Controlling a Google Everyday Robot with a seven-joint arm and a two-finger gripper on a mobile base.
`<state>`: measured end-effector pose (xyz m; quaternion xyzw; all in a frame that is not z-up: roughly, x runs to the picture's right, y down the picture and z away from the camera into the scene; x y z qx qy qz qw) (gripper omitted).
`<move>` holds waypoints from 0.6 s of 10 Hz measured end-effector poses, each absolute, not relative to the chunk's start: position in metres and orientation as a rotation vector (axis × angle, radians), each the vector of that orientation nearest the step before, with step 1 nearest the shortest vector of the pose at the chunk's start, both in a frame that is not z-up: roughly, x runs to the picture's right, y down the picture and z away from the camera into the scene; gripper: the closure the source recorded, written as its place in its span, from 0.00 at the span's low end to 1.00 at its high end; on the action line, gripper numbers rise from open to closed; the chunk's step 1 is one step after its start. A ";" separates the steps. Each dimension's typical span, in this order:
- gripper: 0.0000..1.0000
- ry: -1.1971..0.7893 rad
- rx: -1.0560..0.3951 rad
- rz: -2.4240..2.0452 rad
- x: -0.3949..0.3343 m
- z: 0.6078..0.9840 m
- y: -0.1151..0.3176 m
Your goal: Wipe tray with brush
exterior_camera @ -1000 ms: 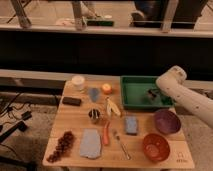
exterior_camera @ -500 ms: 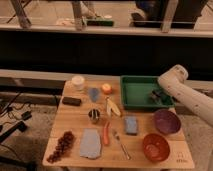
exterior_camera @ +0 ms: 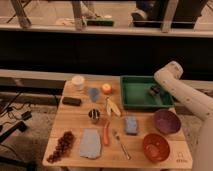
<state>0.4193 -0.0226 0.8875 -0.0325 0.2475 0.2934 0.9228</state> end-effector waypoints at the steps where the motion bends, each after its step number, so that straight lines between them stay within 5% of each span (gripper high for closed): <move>1: 0.82 0.513 -0.056 0.602 0.422 0.891 -0.030; 6: 0.82 0.498 -0.036 0.601 0.431 0.900 -0.044</move>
